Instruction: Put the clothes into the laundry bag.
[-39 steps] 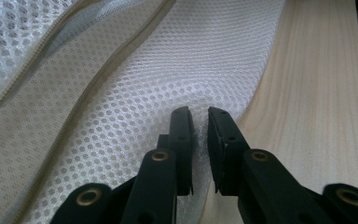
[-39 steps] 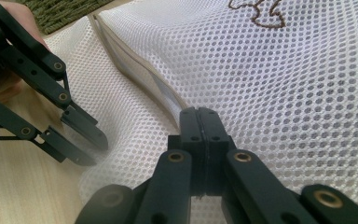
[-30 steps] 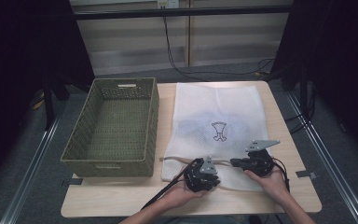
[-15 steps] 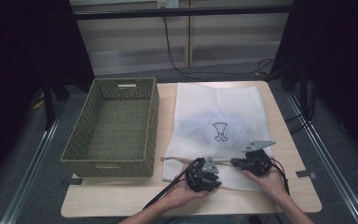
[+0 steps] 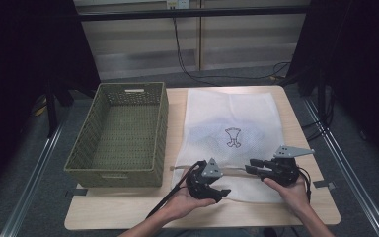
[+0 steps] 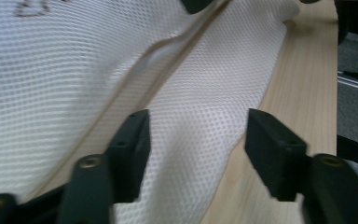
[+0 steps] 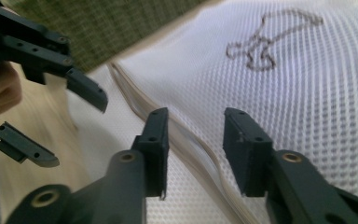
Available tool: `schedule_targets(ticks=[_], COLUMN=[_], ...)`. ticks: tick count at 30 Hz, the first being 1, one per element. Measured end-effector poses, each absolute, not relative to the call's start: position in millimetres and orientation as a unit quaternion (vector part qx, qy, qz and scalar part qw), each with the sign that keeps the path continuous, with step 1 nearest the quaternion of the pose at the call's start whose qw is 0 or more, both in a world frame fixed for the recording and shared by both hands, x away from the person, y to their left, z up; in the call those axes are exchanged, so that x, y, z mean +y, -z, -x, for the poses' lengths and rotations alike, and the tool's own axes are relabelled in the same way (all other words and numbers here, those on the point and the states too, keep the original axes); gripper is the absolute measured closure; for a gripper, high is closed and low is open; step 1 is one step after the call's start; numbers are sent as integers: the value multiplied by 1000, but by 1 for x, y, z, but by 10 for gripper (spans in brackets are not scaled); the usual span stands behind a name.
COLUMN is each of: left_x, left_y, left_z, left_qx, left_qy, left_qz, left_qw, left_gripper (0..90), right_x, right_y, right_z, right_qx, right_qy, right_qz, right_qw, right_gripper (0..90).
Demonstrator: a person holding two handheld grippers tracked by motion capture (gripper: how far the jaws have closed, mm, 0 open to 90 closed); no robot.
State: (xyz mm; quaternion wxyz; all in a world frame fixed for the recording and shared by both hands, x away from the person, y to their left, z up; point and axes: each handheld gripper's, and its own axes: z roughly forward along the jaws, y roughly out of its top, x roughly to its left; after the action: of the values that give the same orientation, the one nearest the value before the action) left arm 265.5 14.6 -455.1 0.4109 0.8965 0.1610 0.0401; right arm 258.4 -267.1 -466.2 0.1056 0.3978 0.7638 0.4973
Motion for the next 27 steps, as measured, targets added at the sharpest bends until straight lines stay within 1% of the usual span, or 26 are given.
schedule_targets(ticks=[2,3,6,8,10,13,16,19,22,25,27], left_x=[25,30,47,57,72,90,113,133,153,170,183], left_y=[446,442,429,427,426,421,415,413,412,410,409], left_z=[-265,-265,-263,-260,-256,-253,-248,-247,-245,-240,-234], left_qx=[167,171,184,193,202,216,230,244,258,268,284], left_qy=[-50,-55,-71,-88,-98,-95,-101,-103,-115,-131,-160], left_qz=[-890,-882,-870,-867,-862,-851,-839,-831,-819,-813,-797], left_qw=[421,436,452,450,455,468,482,489,499,500,508], left_gripper=[319,289,244,206,202,190,158,141,137,133,134], right_x=[-267,-267,-268,-271,-274,-279,-285,-293,-300,-306,-308], right_y=[461,459,454,451,452,454,452,451,452,452,453], right_z=[-255,-252,-246,-239,-231,-220,-211,-206,-202,-202,-203], right_qx=[757,752,740,735,728,724,717,709,699,690,685], right_qy=[-508,-514,-527,-531,-534,-533,-535,-540,-544,-545,-548], right_qz=[-396,-396,-397,-398,-401,-409,-413,-419,-431,-437,-442], right_qw=[113,118,132,142,151,158,172,175,172,188,188], right_gripper=[555,528,474,443,419,398,384,369,359,373,345])
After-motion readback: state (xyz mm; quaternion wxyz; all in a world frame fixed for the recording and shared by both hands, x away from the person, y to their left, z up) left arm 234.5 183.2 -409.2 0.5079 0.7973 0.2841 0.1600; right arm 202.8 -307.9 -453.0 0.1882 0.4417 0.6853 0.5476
